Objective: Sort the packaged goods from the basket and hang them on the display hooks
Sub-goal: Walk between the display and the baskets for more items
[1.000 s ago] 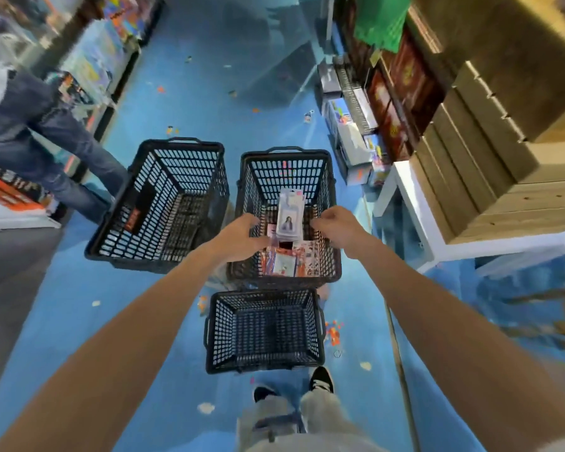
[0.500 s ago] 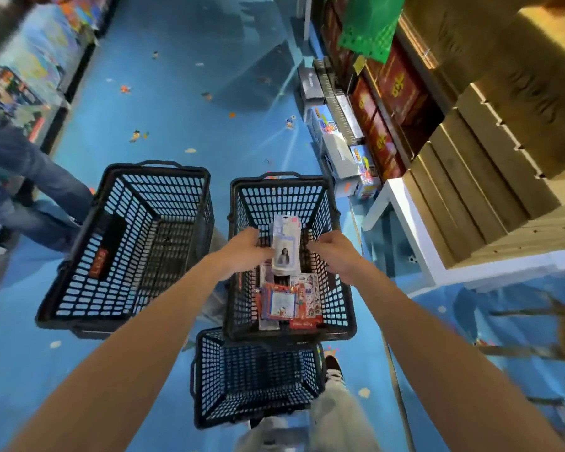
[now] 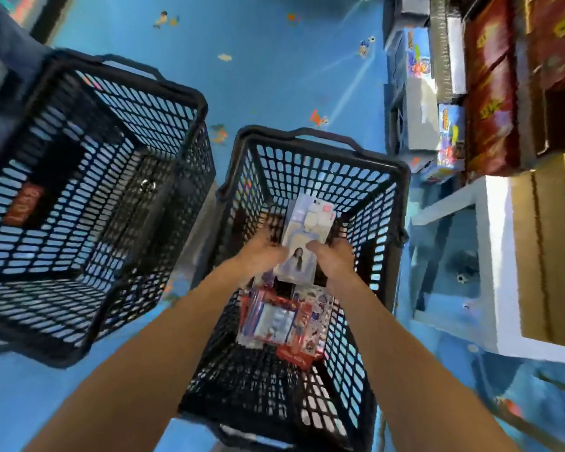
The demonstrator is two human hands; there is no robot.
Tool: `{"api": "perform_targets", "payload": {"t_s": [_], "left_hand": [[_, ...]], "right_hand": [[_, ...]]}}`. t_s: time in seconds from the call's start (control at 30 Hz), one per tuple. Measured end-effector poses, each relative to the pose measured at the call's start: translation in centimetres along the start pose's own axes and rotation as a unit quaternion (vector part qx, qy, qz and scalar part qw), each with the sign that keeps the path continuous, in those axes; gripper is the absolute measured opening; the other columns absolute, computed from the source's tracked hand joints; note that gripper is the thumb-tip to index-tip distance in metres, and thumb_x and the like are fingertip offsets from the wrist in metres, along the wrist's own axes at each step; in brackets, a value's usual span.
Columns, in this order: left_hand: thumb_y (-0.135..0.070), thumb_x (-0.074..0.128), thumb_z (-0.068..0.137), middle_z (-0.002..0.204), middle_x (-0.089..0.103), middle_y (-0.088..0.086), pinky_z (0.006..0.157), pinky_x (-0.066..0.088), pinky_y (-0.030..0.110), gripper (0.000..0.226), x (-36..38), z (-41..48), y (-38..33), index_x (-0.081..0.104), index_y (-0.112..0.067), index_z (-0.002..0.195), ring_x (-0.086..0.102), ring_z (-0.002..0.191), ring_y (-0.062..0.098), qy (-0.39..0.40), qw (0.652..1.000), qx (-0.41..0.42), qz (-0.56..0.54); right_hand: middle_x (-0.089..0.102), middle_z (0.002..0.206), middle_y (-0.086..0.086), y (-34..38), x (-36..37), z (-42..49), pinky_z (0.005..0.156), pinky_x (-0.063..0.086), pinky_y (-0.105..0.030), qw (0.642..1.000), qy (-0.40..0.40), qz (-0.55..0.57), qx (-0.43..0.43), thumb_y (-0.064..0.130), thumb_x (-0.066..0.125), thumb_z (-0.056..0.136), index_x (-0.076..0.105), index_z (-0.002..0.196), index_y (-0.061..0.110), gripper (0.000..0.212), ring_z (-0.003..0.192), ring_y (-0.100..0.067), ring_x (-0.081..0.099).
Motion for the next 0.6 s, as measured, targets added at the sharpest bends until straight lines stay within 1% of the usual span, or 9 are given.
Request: {"api": "perform_targets", "payload": {"t_s": [0.03,0.1,0.2,0.33,0.37,0.43,0.5,0.57,0.6], "left_hand": [[-0.018,0.068,0.094,0.148,0.048,0.003,0.106,0.046,0.031,0.083,0.6,1.2,0.4,0.021,-0.011,0.162,0.052,0.130,0.018,0.005,1.000,-0.019,0.004],[-0.030,0.075,0.083,0.165,0.031,0.004,0.118,0.038,0.040,0.104,1.5,3.9,0.7,0.013,-0.017,0.165,0.037,0.148,0.026,0.007,1.000,-0.019,0.015],[-0.036,0.076,0.075,0.168,0.024,0.008,0.119,0.039,0.044,0.111,1.8,6.8,0.7,0.014,-0.015,0.164,0.032,0.151,0.030,0.000,0.999,-0.017,0.036],[-0.048,0.075,0.054,0.167,0.024,0.008,0.118,0.040,0.047,0.125,2.5,9.6,1.1,0.021,-0.017,0.162,0.030,0.151,0.031,0.009,0.999,-0.030,0.039],[-0.048,0.076,0.051,0.165,0.030,0.006,0.116,0.042,0.045,0.124,2.7,9.9,1.2,0.026,-0.018,0.160,0.034,0.149,0.028,0.008,0.999,-0.035,0.030],[-0.030,0.078,0.062,0.145,0.057,0.005,0.098,0.053,0.034,0.092,3.2,9.8,0.7,0.049,-0.016,0.148,0.056,0.130,0.022,0.001,1.000,-0.029,0.008],[-0.005,0.072,0.074,0.113,0.073,0.002,0.080,0.059,0.029,0.053,3.6,9.0,-0.5,0.068,-0.017,0.126,0.068,0.100,0.015,-0.002,1.000,-0.003,-0.005],[0.001,0.068,0.073,0.103,0.074,0.000,0.072,0.057,0.026,0.048,3.7,8.7,-0.8,0.071,-0.016,0.117,0.065,0.084,0.005,-0.009,1.000,0.005,-0.013],[0.001,0.068,0.070,0.103,0.074,0.003,0.073,0.058,0.028,0.048,3.7,8.9,-0.7,0.071,-0.013,0.116,0.063,0.081,0.004,-0.014,1.000,0.005,-0.023]], "right_hand": [[0.052,0.143,-0.011,-0.8,0.5,1.6,0.093,0.045,-0.039,1.000,-0.002,0.006,0.012,0.018,0.075,0.088,0.040,0.141,0.009,0.064,0.121,-0.030,0.054],[0.044,0.153,-0.011,-2.0,1.3,4.1,0.101,0.044,-0.040,0.999,-0.005,0.012,0.035,0.018,0.076,0.087,0.029,0.155,0.010,0.084,0.132,-0.032,0.050],[0.063,0.114,-0.004,-3.2,2.3,6.9,0.080,0.048,-0.034,0.998,0.020,0.038,0.050,0.004,0.076,0.078,0.047,0.128,0.010,0.058,0.091,-0.021,0.061],[0.070,0.097,-0.010,-3.3,3.7,8.7,0.061,0.051,-0.027,0.994,0.046,0.085,0.052,0.004,0.074,0.070,0.059,0.117,0.002,0.049,0.080,-0.023,0.067],[0.071,0.096,-0.013,-3.6,3.9,9.3,0.062,0.054,-0.030,0.993,0.045,0.089,0.058,0.008,0.076,0.064,0.059,0.115,0.001,0.054,0.082,-0.027,0.069],[0.068,0.096,-0.018,-4.3,4.0,10.3,0.067,0.054,-0.039,0.993,0.037,0.084,0.071,0.019,0.073,0.042,0.059,0.111,-0.004,0.074,0.088,-0.035,0.067],[0.061,0.082,-0.010,-4.2,3.8,10.5,0.060,0.043,-0.033,0.996,0.029,0.065,0.057,0.016,0.064,0.044,0.058,0.093,-0.002,0.052,0.078,-0.029,0.057],[0.054,0.070,-0.002,-3.3,3.6,9.7,0.057,0.034,-0.029,0.998,0.020,0.046,0.048,0.006,0.058,0.060,0.052,0.073,0.008,0.014,0.067,-0.022,0.047],[0.052,0.067,0.000,-3.2,3.5,9.7,0.055,0.032,-0.028,0.998,0.011,0.047,0.044,0.003,0.056,0.064,0.049,0.069,0.011,0.012,0.063,-0.020,0.044]]}}
Point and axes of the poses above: each hand's wrist, its own z-axis towards the middle knuckle, its own x-axis out of the palm, y = z × x, the point moved 7 cm from there along z, towards the middle knuckle
